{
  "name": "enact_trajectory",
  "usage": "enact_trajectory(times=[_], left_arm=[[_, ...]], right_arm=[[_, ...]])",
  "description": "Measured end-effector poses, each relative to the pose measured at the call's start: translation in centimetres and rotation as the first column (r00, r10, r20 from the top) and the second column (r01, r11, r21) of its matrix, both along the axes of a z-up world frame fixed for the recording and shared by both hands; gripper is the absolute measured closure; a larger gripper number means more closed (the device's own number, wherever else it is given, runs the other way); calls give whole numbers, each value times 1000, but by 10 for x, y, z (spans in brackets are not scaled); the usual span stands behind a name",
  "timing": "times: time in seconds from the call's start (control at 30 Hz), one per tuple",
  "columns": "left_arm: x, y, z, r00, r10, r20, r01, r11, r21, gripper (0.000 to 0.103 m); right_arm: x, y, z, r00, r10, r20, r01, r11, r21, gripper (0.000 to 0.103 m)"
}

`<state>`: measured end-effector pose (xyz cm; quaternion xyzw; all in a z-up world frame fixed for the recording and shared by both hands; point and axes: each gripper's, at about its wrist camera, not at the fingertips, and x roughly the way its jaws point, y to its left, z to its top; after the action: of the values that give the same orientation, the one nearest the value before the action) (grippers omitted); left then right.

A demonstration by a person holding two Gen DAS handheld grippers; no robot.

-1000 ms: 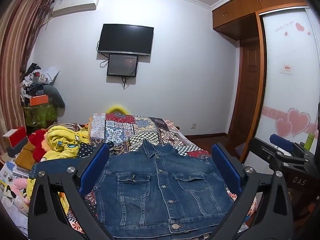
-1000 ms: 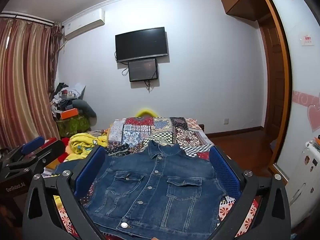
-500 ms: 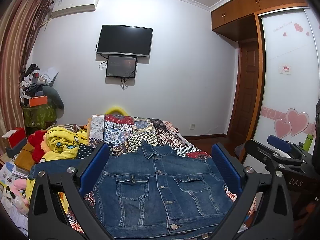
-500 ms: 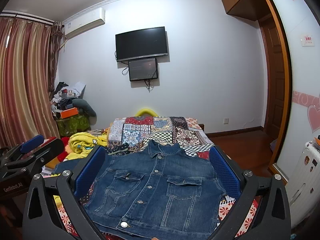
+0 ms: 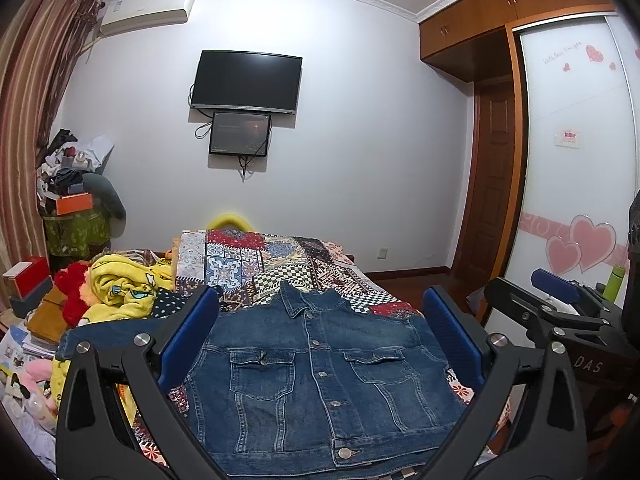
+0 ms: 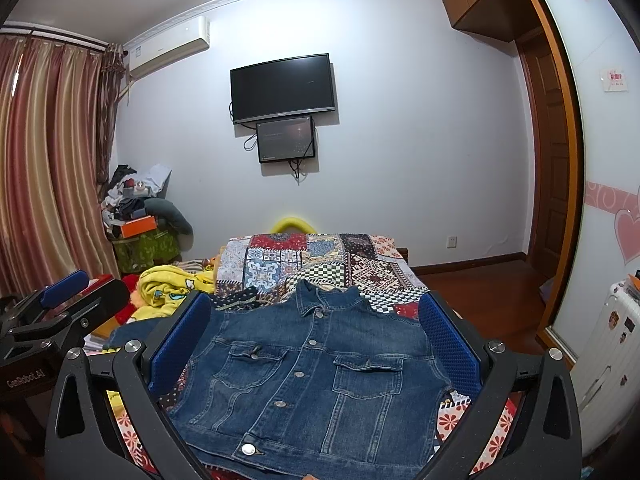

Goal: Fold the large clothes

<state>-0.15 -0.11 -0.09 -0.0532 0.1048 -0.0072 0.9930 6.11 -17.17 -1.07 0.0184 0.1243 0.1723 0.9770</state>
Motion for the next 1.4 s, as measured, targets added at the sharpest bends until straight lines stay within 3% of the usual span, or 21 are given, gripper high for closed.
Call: enact_trajectory(times=[1.4], left_arm=[[12, 6, -8, 1000, -6, -29, 5, 1000, -27, 0]], right_arm=[[10, 1, 1, 999, -20, -29, 20, 1000, -10, 0]])
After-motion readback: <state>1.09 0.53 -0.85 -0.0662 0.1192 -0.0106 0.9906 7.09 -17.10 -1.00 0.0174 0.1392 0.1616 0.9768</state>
